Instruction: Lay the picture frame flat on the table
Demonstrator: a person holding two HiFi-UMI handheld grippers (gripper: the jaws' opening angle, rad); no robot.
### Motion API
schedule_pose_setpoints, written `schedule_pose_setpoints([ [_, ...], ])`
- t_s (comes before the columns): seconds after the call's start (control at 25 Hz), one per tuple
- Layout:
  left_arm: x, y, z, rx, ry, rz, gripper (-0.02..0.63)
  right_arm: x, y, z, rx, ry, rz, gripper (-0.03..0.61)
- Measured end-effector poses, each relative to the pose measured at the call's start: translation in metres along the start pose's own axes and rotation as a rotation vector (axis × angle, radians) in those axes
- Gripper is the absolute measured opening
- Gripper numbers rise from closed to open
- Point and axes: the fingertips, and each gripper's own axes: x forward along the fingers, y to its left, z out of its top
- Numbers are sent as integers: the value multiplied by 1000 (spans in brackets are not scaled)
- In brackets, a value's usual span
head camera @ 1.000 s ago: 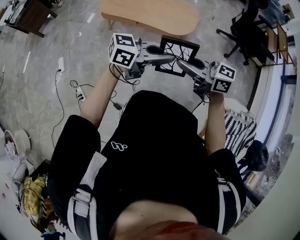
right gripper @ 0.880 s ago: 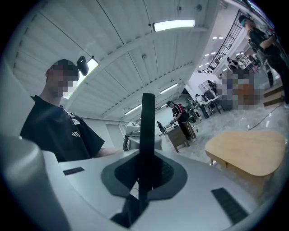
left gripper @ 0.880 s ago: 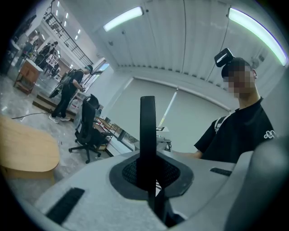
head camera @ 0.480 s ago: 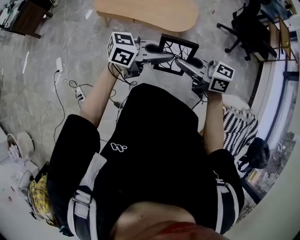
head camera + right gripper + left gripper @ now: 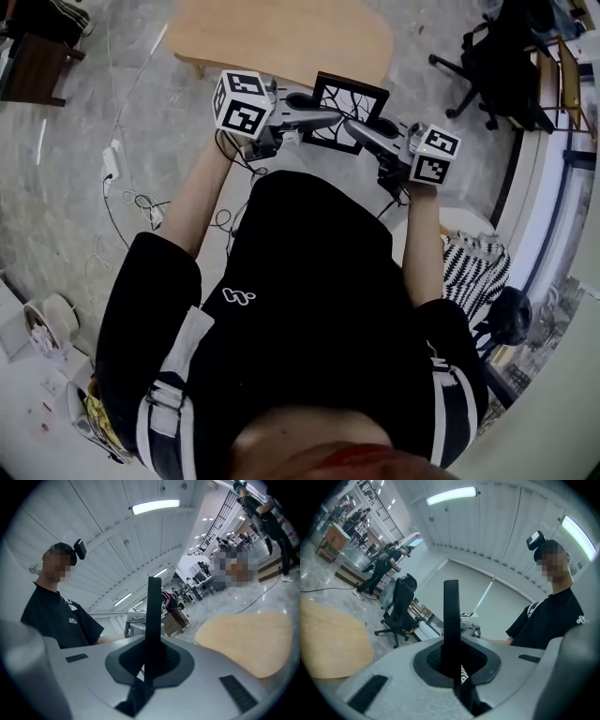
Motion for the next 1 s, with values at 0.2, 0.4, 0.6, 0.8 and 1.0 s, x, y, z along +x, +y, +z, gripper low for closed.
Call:
schedule_pose_setpoints([
  [0.2, -51, 131, 70, -85, -19, -25, 18, 67, -120, 73, 83, 22, -54, 29],
  [0.4, -54, 162, 71, -149, -13, 10, 18, 75, -150, 74, 145, -3, -88, 29],
  [0.6, -51, 195, 61, -240, 16, 6, 21, 76, -182, 63, 245, -15, -110, 29],
  [0.8, -41, 235, 54, -362, 20, 11, 26, 72, -222, 57, 349, -3, -120, 29],
  [1.0, -44, 192, 44, -356, 1, 41, 28, 69, -178, 46, 327, -5, -99, 29],
])
